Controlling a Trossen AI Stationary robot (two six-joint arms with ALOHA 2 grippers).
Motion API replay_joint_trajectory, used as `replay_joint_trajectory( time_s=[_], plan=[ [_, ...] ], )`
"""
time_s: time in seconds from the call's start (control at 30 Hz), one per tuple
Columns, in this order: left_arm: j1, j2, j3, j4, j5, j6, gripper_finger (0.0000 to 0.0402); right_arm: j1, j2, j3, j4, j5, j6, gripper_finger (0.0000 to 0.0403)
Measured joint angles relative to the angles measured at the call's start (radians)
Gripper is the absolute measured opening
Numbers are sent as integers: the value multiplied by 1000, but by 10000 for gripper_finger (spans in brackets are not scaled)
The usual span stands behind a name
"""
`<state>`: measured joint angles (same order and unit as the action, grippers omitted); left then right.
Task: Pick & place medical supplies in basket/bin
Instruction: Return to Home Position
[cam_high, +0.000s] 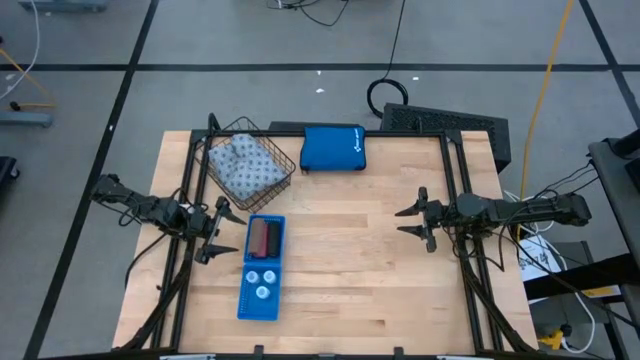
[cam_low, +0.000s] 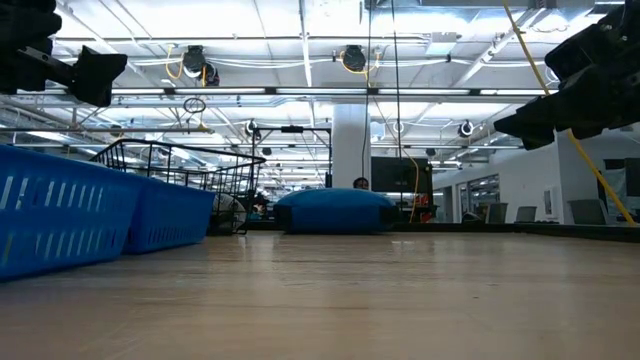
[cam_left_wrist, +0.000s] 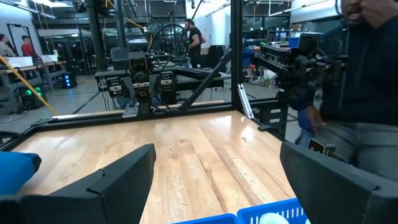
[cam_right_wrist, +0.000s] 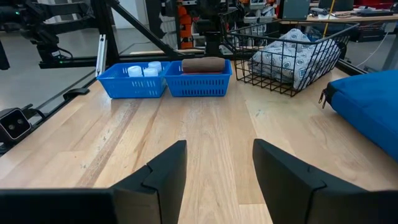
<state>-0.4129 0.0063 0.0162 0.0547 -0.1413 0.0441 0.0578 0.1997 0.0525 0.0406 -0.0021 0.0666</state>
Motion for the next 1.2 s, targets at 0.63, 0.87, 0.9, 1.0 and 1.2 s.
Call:
replay_joint_trajectory(
  time_s=[0.63, 0.87, 0.9, 1.0, 1.2],
  plan=[
    [0, 0, 0, 0, 1, 0, 351, 0, 0, 0, 0, 0, 0, 177],
    [0, 0, 0, 0, 1, 0, 351, 0, 0, 0, 0, 0, 0, 173],
    [0, 0, 0, 0, 1, 0, 351, 0, 0, 0, 0, 0, 0, 172],
    [0, 0, 0, 0, 1, 0, 351, 0, 0, 0, -1, 0, 0, 173],
    [0, 0, -1, 0, 1, 0, 351, 0, 0, 0, 0, 0, 0, 177]
  ],
)
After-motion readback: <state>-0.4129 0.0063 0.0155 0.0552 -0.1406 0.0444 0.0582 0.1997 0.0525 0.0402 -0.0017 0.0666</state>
